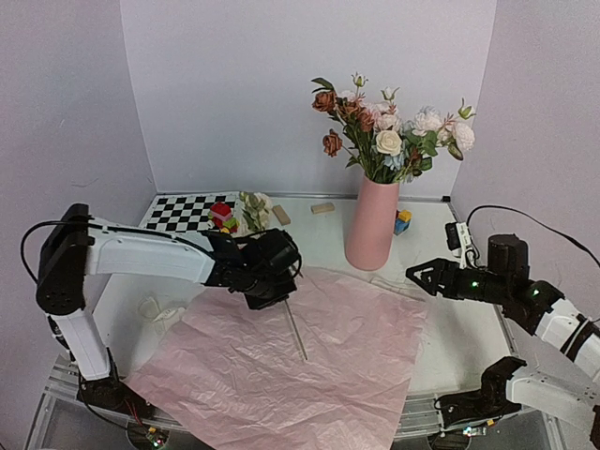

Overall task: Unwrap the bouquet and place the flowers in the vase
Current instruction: Pick up the fake flower from the wrapping paper.

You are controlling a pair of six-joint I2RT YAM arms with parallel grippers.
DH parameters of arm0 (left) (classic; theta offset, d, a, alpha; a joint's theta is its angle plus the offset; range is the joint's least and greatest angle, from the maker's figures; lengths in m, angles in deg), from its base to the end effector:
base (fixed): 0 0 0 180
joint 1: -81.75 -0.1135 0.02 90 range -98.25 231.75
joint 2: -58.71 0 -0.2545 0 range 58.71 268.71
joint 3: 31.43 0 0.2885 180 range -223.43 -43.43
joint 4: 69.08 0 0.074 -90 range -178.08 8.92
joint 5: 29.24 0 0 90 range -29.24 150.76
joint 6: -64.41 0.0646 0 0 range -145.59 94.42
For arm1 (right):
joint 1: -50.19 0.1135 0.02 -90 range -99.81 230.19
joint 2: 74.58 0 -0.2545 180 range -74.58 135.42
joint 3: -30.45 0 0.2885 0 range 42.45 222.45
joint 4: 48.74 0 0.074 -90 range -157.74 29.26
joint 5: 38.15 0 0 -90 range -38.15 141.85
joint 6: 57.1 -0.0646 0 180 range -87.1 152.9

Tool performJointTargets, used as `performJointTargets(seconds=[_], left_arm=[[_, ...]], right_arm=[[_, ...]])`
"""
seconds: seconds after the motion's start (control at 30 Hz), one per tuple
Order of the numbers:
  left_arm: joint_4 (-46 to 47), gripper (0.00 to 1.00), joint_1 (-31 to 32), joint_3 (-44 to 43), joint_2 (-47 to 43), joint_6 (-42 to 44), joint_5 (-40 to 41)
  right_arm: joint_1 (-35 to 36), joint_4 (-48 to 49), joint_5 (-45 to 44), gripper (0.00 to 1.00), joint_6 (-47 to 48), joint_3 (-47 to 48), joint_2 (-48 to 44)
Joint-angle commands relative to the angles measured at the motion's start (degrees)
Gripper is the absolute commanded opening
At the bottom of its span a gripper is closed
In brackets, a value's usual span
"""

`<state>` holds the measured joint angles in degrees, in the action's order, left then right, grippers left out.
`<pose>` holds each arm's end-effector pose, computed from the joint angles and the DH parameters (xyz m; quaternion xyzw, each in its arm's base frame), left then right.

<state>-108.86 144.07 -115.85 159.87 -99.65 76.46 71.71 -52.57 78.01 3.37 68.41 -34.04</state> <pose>0.2109 -0.3644 0.1665 -0.1362 0.9397 -0.2163 0.2274 0.2184 0.1167 0.2512 -0.0997 0.7350 0.4320 0.5131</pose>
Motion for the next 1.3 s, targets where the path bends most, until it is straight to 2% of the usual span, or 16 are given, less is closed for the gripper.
performJointTargets(seconds=[0.0,0.13,0.3,0.43,0.63,0.93,1.27], left_arm=[[-0.63,0.00,0.18,0.07,-10.37,5.31,5.02],[-0.38,0.00,0.17,-0.07,-16.24,11.91,4.21],[3.40,0.00,0.23,-0.55,-21.02,24.64,-3.50],[11.34,0.00,0.25,4.79,-27.45,28.77,-7.62],[19.65,0.00,0.25,9.26,-33.70,33.11,-14.60],[25.19,0.00,0.35,10.93,-37.86,37.44,-24.76],[30.12,0.00,0.43,13.02,-39.63,39.95,-32.52]], right_arm=[[0.19,2.22,5.80,0.76,-1.84,4.95,1.09],[0.19,2.29,8.35,0.76,-3.58,7.69,1.17],[0.21,2.33,10.98,0.75,-6.12,12.23,1.70],[0.38,2.31,11.90,0.73,-7.21,15.79,3.17],[2.71,3.07,10.64,0.69,-8.72,20.56,6.90],[18.55,6.73,2.26,0.72,-7.64,30.42,16.52],[24.07,13.50,2.23,0.71,-11.02,41.04,24.24]])
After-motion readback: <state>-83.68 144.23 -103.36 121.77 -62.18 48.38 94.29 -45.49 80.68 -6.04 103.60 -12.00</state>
